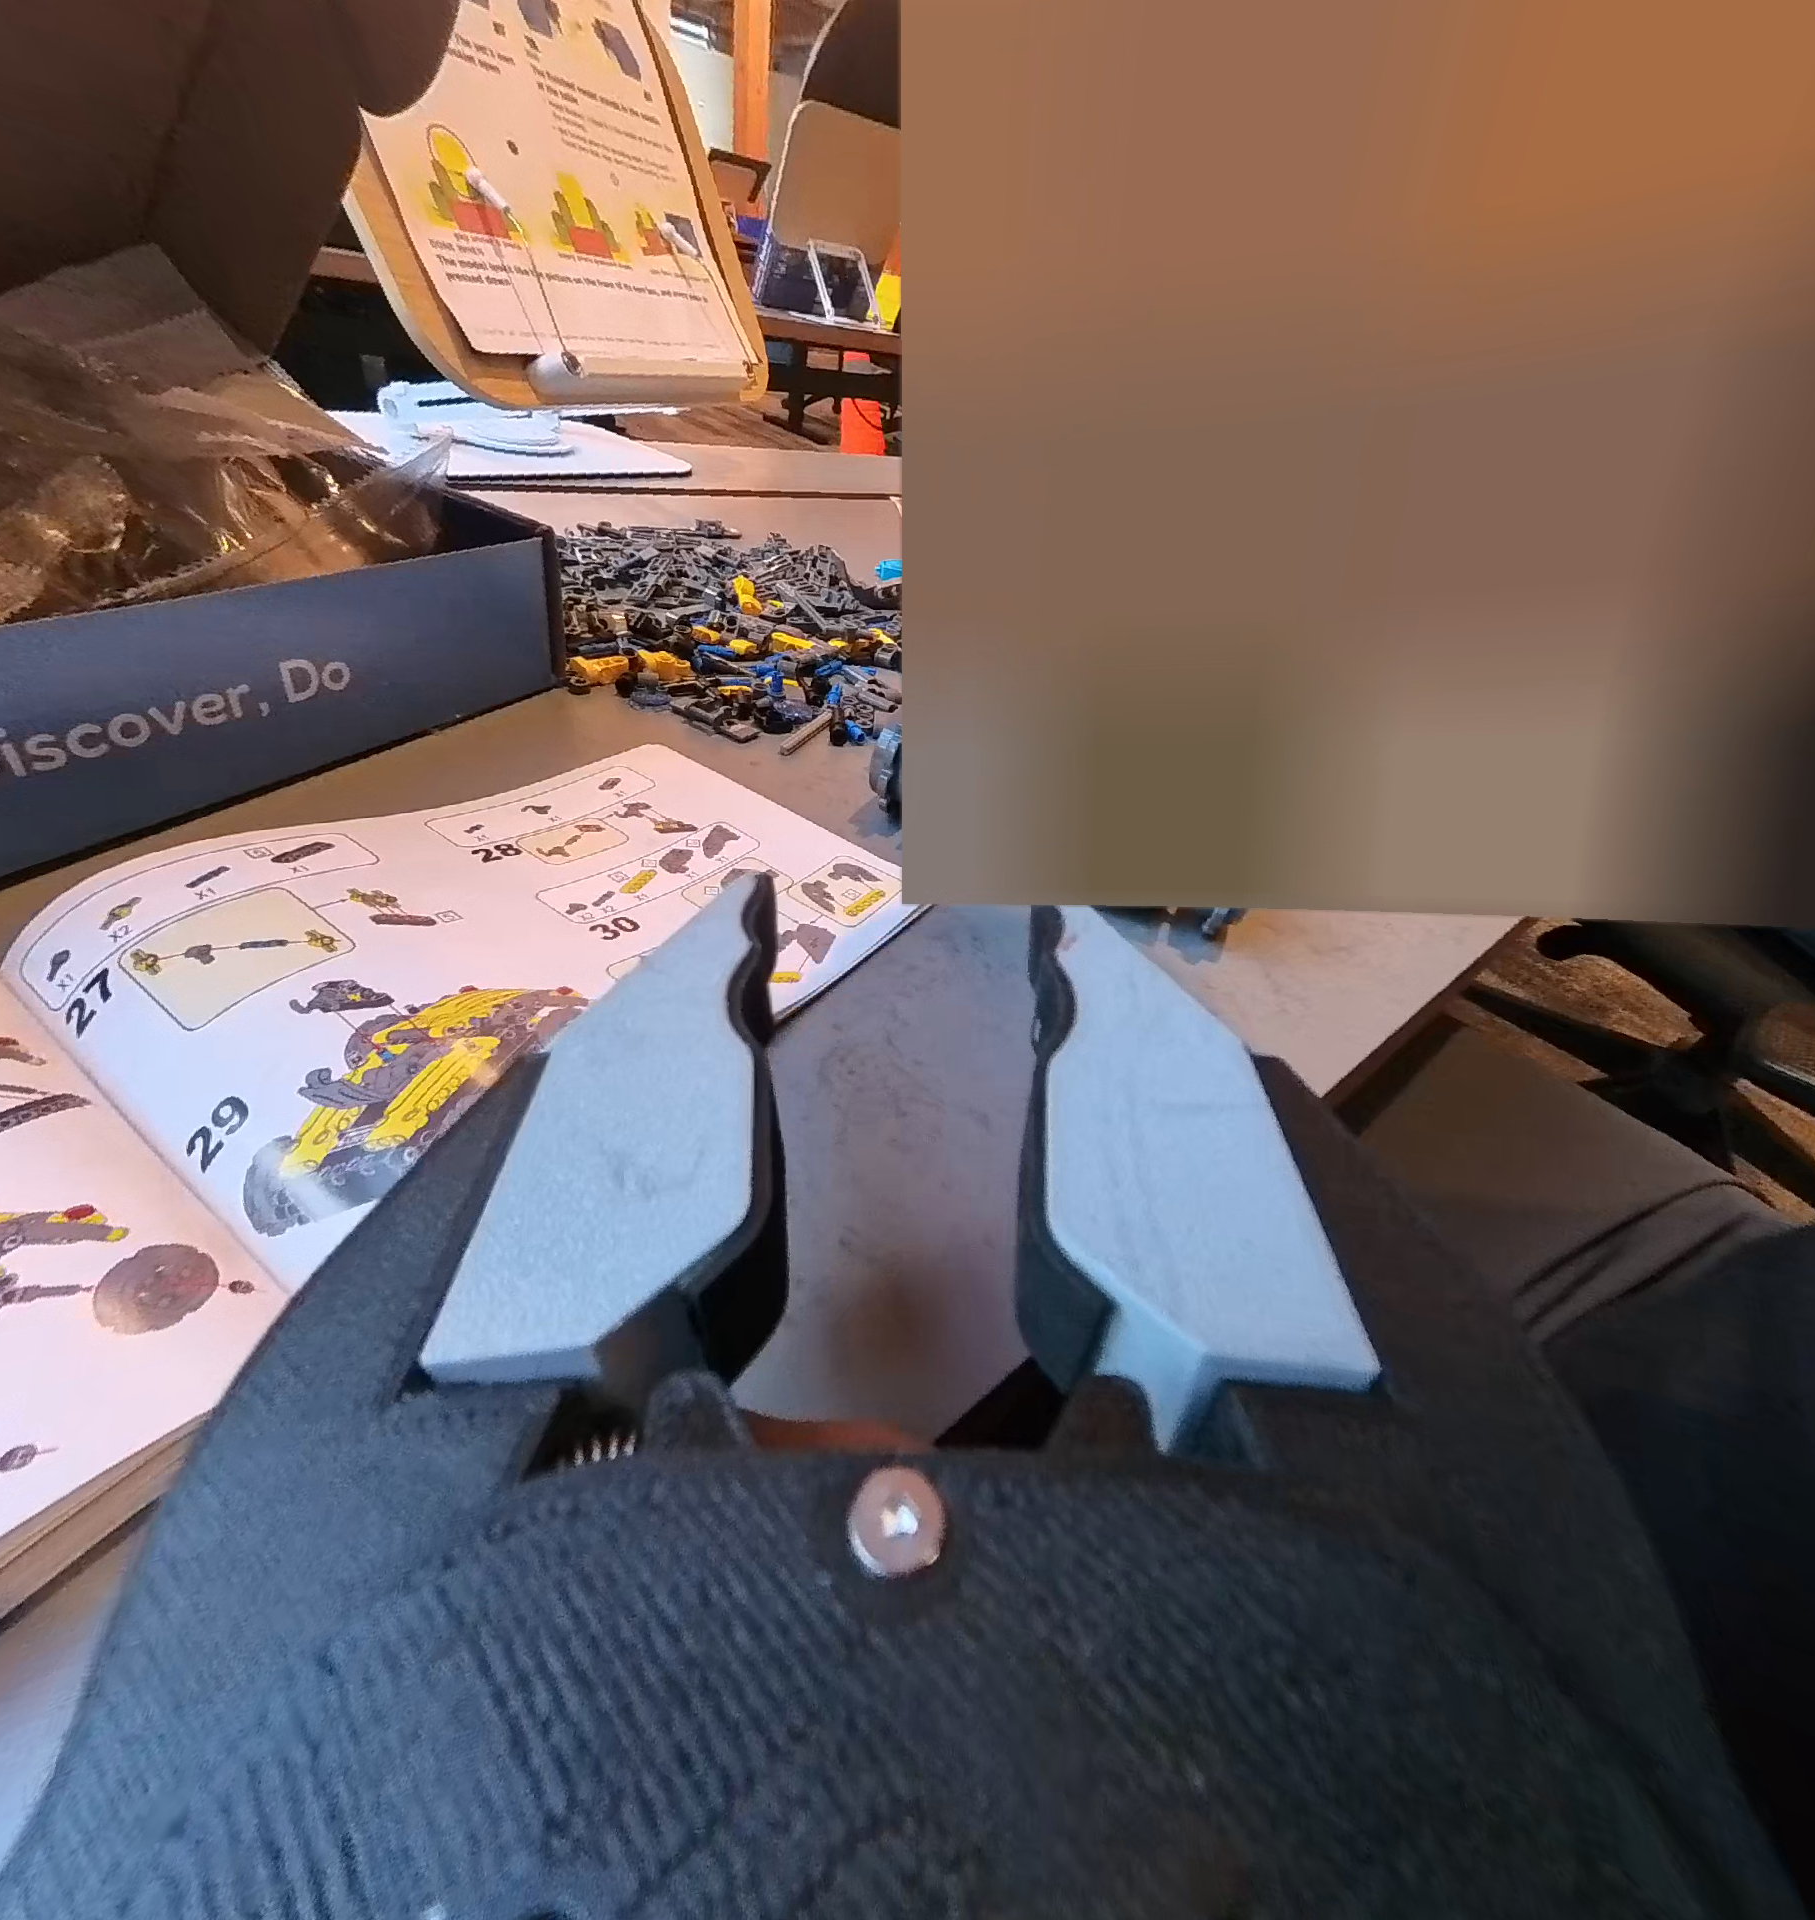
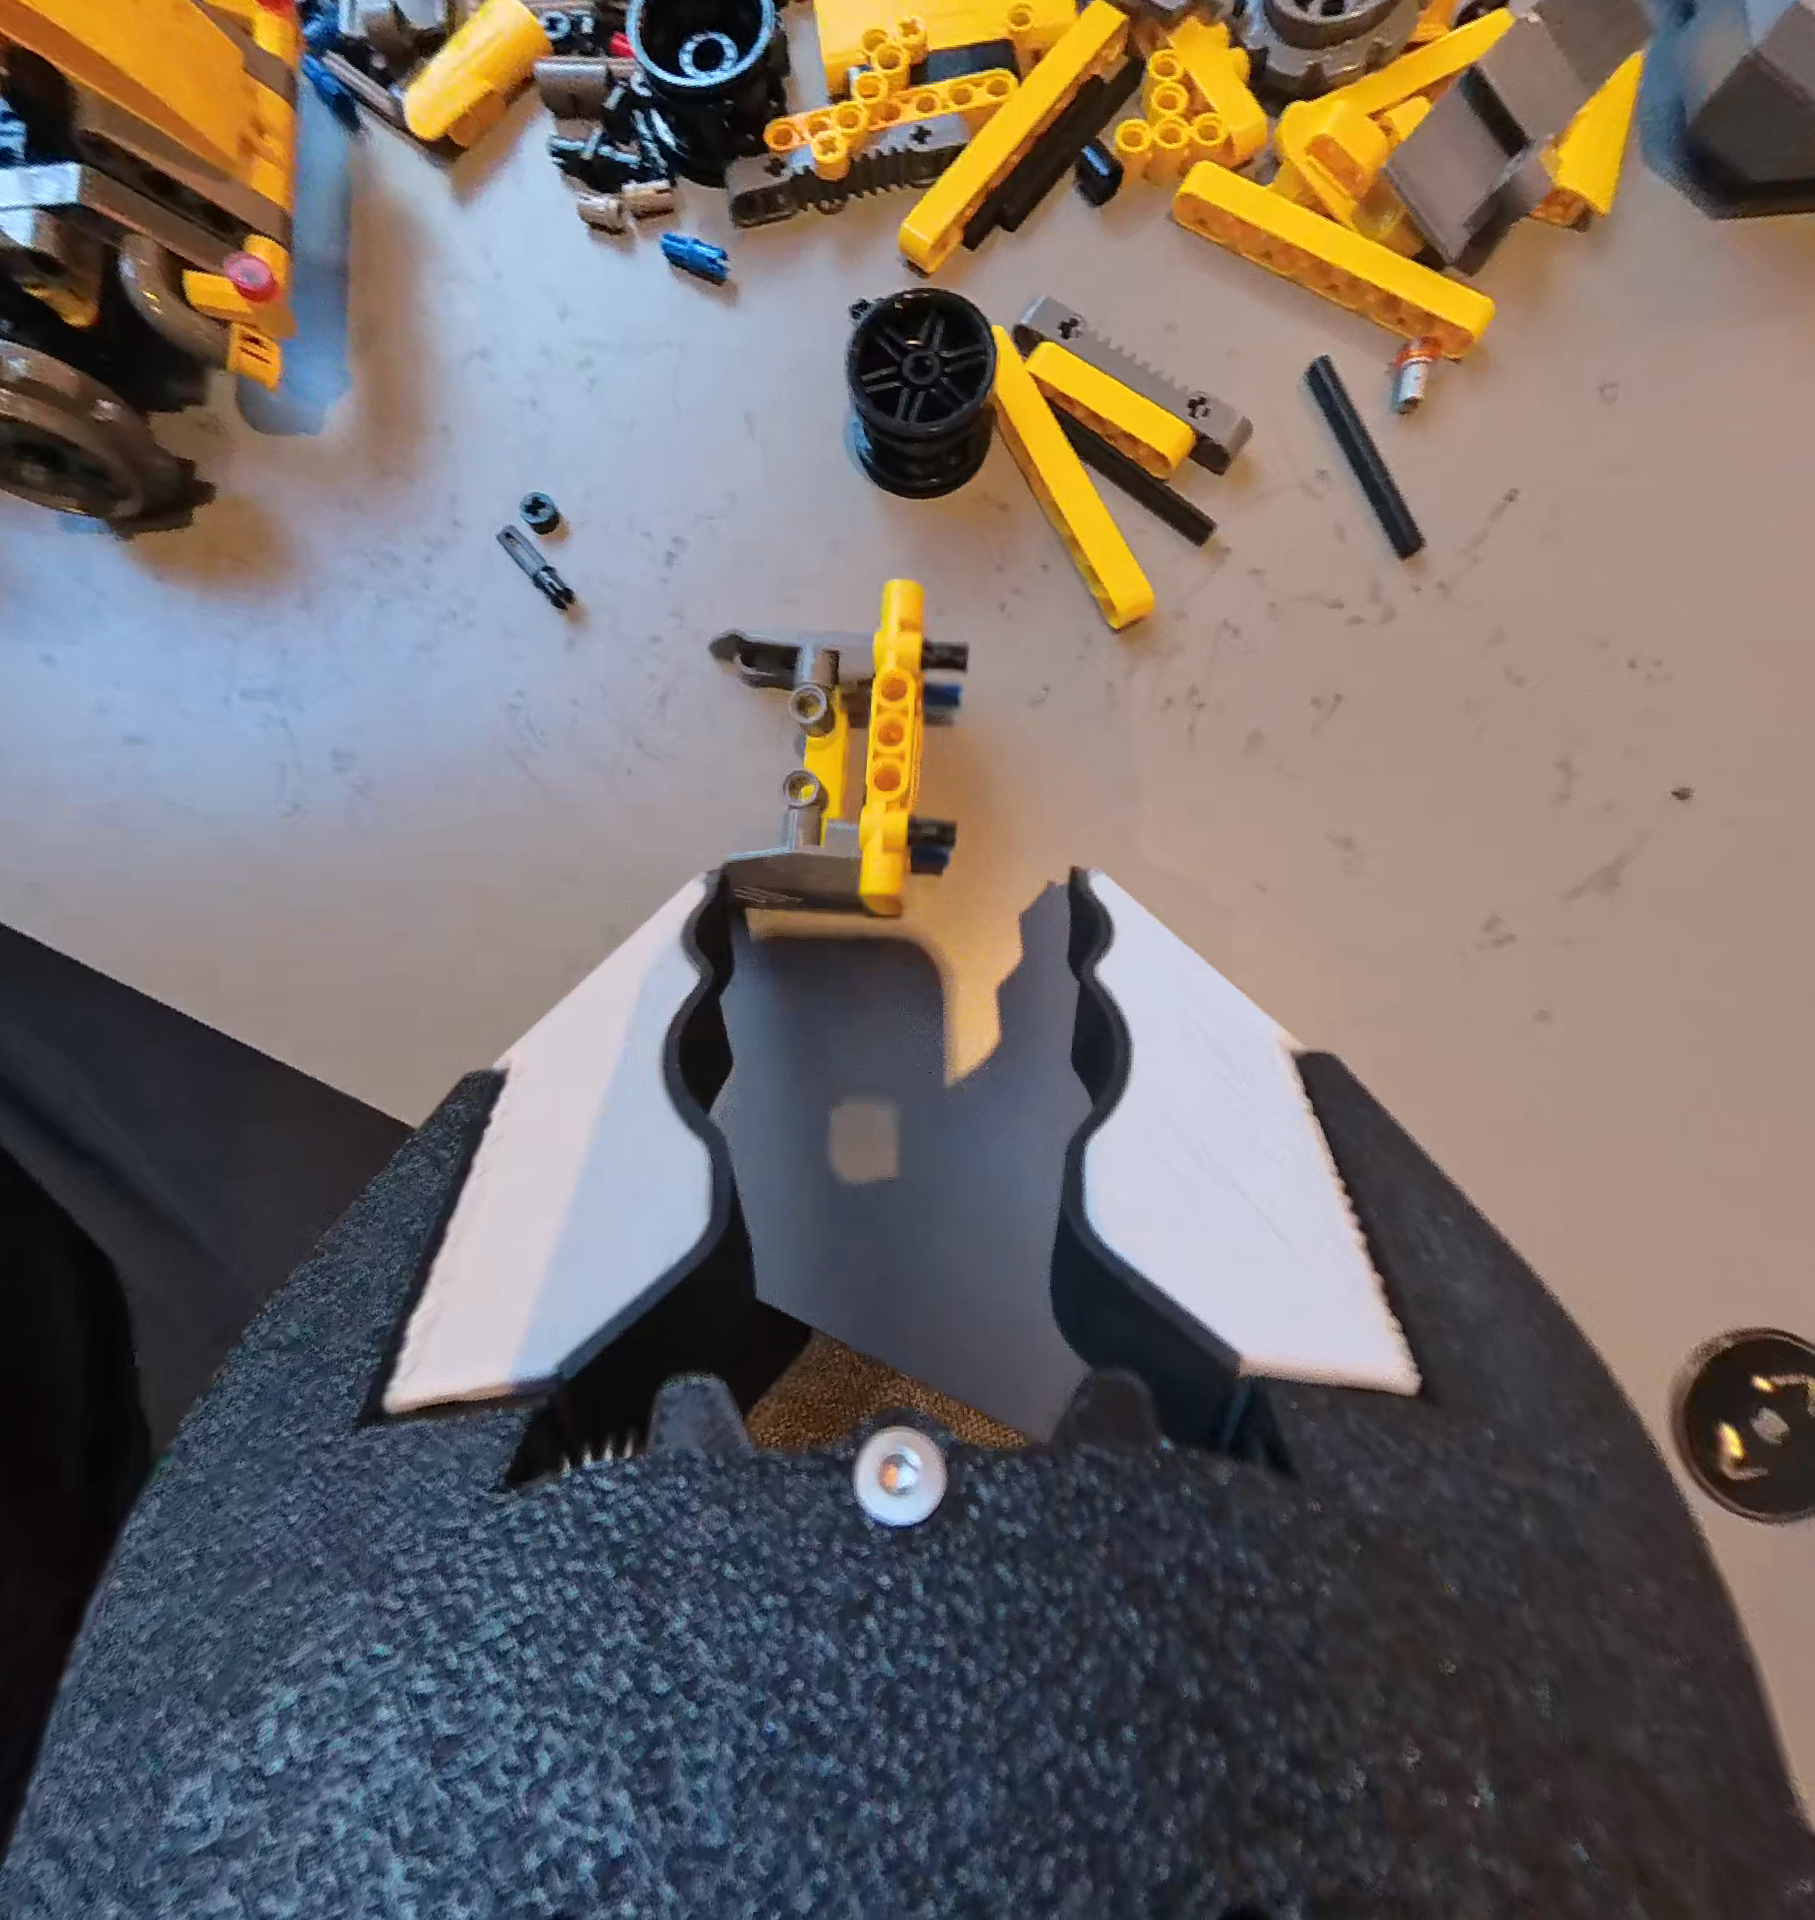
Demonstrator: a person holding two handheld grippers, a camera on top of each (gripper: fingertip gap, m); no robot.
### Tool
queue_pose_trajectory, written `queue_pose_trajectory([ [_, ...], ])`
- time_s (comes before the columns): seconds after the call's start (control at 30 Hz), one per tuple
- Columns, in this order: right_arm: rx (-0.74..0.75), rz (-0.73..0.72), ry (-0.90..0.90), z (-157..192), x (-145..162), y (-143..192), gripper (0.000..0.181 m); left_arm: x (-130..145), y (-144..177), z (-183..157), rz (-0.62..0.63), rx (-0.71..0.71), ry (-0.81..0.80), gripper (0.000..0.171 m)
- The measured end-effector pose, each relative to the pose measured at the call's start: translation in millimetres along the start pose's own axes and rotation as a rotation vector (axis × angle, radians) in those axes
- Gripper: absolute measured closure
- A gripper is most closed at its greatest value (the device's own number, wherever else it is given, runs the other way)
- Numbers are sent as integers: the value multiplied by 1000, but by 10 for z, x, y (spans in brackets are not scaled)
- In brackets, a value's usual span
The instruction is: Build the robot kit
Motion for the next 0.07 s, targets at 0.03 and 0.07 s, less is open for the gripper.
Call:
queue_pose_trajectory([
  [0.03,15,3,1,-30,3,18,118,2,-2,-8,1,5,0,124],
  [0.07,23,6,1,-55,6,35,117,5,-1,-15,3,9,0,124],
])
Point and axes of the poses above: each gripper's, where its closed fingertips meet, y back along the fingers, x out of its underside, z = x × y across the jaws, the point moved 7 cm from there along y, back along the fingers, and after that the axes turned 2 degrees about -y, right-handed, at the moved point
